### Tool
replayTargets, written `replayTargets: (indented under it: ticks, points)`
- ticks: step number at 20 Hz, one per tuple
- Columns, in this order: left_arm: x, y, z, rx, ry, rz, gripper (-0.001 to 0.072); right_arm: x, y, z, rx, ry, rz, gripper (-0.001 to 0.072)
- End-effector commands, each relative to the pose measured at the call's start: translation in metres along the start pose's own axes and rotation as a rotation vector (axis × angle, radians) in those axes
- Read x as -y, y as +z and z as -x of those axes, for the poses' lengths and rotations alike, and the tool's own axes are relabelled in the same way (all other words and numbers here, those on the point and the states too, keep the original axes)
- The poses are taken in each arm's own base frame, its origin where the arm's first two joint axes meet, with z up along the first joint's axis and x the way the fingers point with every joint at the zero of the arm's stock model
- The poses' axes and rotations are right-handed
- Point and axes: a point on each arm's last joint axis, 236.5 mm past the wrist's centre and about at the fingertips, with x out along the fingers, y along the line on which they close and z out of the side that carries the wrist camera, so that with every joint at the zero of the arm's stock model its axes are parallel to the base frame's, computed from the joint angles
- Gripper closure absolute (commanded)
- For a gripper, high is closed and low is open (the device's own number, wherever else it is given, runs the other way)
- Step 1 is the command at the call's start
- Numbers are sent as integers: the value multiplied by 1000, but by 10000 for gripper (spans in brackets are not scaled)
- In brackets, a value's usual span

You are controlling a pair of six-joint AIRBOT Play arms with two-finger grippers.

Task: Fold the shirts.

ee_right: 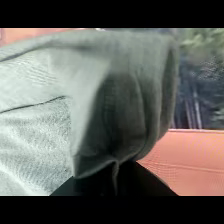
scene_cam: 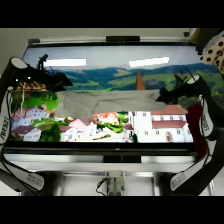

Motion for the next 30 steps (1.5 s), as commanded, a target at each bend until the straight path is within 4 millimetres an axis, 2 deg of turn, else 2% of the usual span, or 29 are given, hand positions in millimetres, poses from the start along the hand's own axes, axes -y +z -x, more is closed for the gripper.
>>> replayTargets:
  ticks: [1,2,3,5,7,9,11,13,15,17,18,19,20,22,24,26,27,29,30]
  points:
    - [43,-15,-22,-49,-31,-77,287,-24,-1,15,16,27,53,644]
    - [61,-22,-33,-70,-50,-105,474,-32,3,35,59,26,75,644]
    - [84,-29,-47,-82,-83,-128,587,-42,7,56,104,27,94,644]
    - [132,-40,-83,-75,-158,-159,662,-70,-2,101,155,48,144,644]
    - [178,-49,-129,-44,-218,-151,673,-94,-29,141,152,56,201,644]
    - [215,-68,-172,-45,-286,-97,673,-116,-57,180,165,59,242,644]
    - [236,-91,-201,-79,-321,-75,673,-133,-79,213,207,54,276,644]
    - [246,-107,-225,-85,-315,-56,674,-148,-101,240,248,55,299,643]
    - [275,-123,-241,-91,-383,16,674,-158,-115,259,290,54,311,642]
    - [303,-148,-250,-133,-453,-9,675,-164,-119,270,326,56,310,642]
    - [305,-150,-251,-133,-452,-13,674,-165,-120,271,329,60,311,642]
    - [300,-141,-248,-120,-451,-4,675,-169,-119,271,332,75,312,643]
    - [293,-126,-239,-103,-453,6,676,-174,-114,271,347,102,312,643]
    - [262,-86,-206,-48,-405,-37,678,-194,-99,269,389,182,315,644]
    - [214,-48,-152,4,-272,-107,678,-217,-85,252,404,222,346,644]
    - [156,-14,-80,78,-90,-156,678,-260,-79,218,392,279,422,644]
    - [127,1,-37,125,-1,-165,678,-290,-80,197,390,325,465,644]
    - [81,19,46,224,129,-150,677,-344,-86,155,378,414,503,644]
    - [64,22,82,267,166,-127,676,-364,-91,130,355,443,508,644]
